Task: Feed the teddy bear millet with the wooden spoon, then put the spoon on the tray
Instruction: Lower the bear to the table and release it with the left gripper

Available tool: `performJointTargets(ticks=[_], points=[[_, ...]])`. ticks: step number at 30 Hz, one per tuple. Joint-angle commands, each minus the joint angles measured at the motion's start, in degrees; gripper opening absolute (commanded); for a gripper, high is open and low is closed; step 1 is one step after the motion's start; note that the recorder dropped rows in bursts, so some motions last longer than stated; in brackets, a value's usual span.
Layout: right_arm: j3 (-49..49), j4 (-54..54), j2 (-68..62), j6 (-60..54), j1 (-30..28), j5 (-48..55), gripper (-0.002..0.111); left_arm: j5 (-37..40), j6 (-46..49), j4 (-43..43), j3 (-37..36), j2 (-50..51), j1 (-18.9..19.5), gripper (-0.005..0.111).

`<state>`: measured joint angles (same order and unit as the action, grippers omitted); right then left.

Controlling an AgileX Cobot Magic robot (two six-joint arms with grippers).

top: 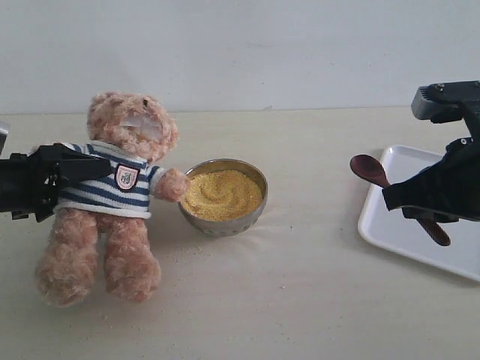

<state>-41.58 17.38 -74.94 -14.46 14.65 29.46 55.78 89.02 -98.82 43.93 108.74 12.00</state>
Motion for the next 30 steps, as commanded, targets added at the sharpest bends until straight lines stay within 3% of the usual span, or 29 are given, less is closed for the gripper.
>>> performJointTargets(ticks=[1, 3, 5, 8, 19, 26, 30], points=[[0.27, 0.29, 0.37, -0.54, -0.36, -0.13, 0.0, -0.86, 0.55, -1.12, 0.08, -0.23, 0.12, 0.078], [0.27, 0.29, 0.37, -0.54, -0.36, -0.13, 0.0, -3.3, 0.55, -1.12, 0.08, -0.23, 0.12, 0.074], [0.27, 0.29, 0.37, -0.54, -0.36, -0.13, 0.0, -3.97, 0.55, -1.12, 0.08, -0.23, 0.12, 0.055], [0.27, 0.29, 0.37, -0.54, -0.36, -0.13, 0.0, -3.18, 0.55, -1.12, 0.08, -0.23, 0.12, 0.005], [0.27, 0.29, 0.37, -0.54, -0.36, -0.23, 0.0, -14.01, 0.55, -1.12, 0.08, -0.23, 0.12, 0.005], [0.27, 0.38, 0.37, -0.54, -0.36, -1.11, 0.0, -12.32, 1.2, -1.12, 0.08, -0.23, 0.12, 0.006], [0.27, 0.38, 0.37, -0.54, -0.36, -1.11, 0.0, -12.32, 1.2, -1.12, 0.08, -0.23, 0.12, 0.022]])
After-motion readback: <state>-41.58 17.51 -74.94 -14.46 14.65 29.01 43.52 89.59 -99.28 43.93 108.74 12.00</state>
